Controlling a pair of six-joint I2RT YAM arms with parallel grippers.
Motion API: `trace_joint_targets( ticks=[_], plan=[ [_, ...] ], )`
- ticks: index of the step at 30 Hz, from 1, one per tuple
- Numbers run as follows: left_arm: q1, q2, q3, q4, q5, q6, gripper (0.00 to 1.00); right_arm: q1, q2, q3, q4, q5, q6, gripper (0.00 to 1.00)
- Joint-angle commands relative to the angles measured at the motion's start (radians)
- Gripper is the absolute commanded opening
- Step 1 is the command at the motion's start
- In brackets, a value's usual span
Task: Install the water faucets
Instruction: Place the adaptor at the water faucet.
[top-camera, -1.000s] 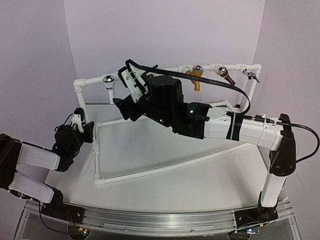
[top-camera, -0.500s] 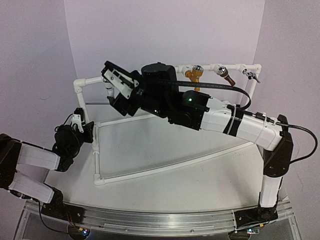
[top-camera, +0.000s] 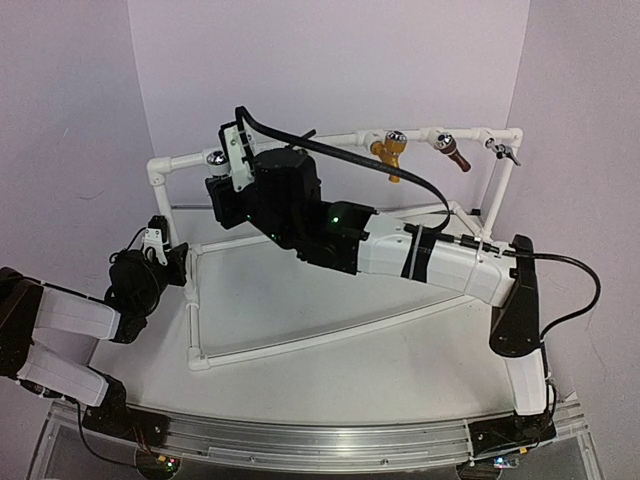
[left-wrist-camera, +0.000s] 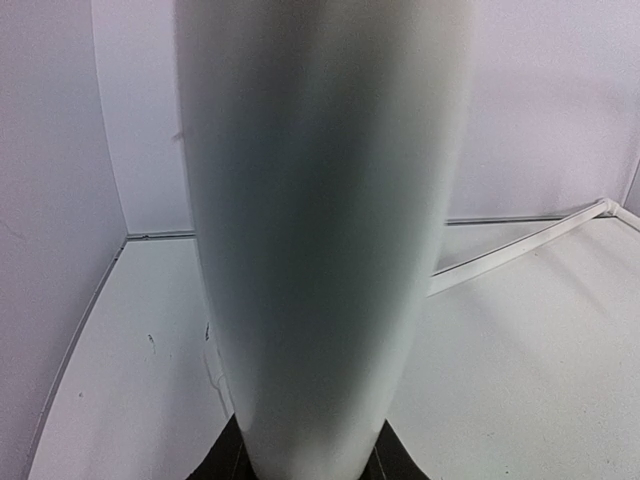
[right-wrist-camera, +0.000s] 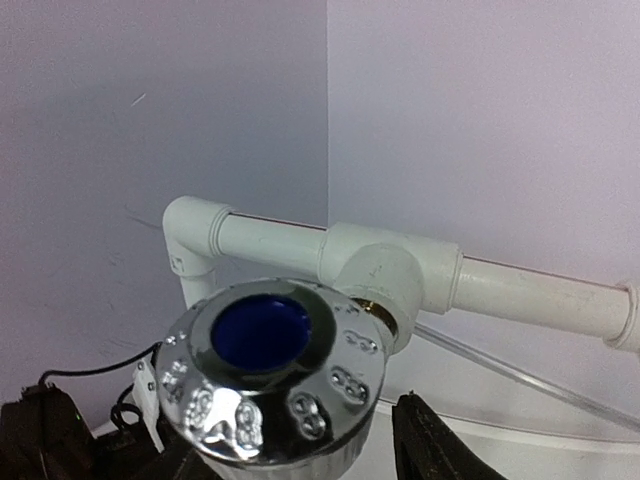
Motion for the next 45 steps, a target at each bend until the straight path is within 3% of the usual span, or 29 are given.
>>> trace_joint_targets(
  ticks=[1, 3, 7, 12, 13, 16, 18, 23, 25, 28, 32, 36, 45],
  plan=[
    [-0.044, 0.013, 0.034, 0.0, 0.188, -0.029, 0.0, 0.004, 0.002, 0.038, 0.11, 0.208, 0.22, 0.39],
    [-0.045, 0.014, 0.035, 0.003, 0.189, -0.03, 0.0, 0.004, -0.018, -0.017, 0.153, 0.277, 0.331, 0.25],
    [-0.045, 0.016, 0.034, 0.004, 0.191, -0.031, 0.0, -0.005, -0.059, -0.15, 0.286, 0.286, 0.534, 0.12],
    [-0.045, 0.007, 0.029, 0.004, 0.184, -0.031, 0.0, -0.008, -0.091, -0.247, 0.409, 0.241, 0.634, 0.1],
    [-0.044, 0.006, 0.029, 0.005, 0.185, -0.032, 0.0, -0.008, -0.104, -0.274, 0.451, 0.223, 0.644, 0.14],
    [-0.045, 0.007, 0.03, 0.005, 0.186, -0.032, 0.0, -0.006, -0.11, -0.275, 0.493, 0.123, 0.583, 0.48],
    [-0.045, 0.008, 0.03, 0.004, 0.188, -0.032, 0.0, 0.006, -0.116, -0.258, 0.464, 0.049, 0.504, 0.6],
    [-0.044, 0.003, 0.029, 0.0, 0.186, -0.031, 0.0, 0.031, -0.215, -0.373, 0.372, -0.036, 0.41, 0.81],
    [-0.044, 0.001, 0.027, -0.001, 0.183, -0.03, 0.0, 0.044, -0.27, -0.427, 0.331, -0.111, 0.342, 0.83],
    [-0.044, 0.007, 0.031, -0.001, 0.185, -0.03, 0.0, 0.056, -0.332, -0.484, 0.243, -0.259, 0.16, 0.83],
    [-0.044, 0.011, 0.032, -0.002, 0.188, -0.03, 0.0, 0.07, -0.398, -0.481, 0.034, -0.393, -0.234, 0.8],
    [-0.045, 0.01, 0.032, -0.004, 0.19, -0.032, 0.0, 0.098, -0.427, -0.485, -0.076, -0.265, -0.749, 0.8],
    [-0.045, 0.012, 0.03, -0.002, 0.184, -0.028, 0.0, 0.099, -0.316, -0.38, -0.011, -0.082, -1.449, 0.85]
  ],
)
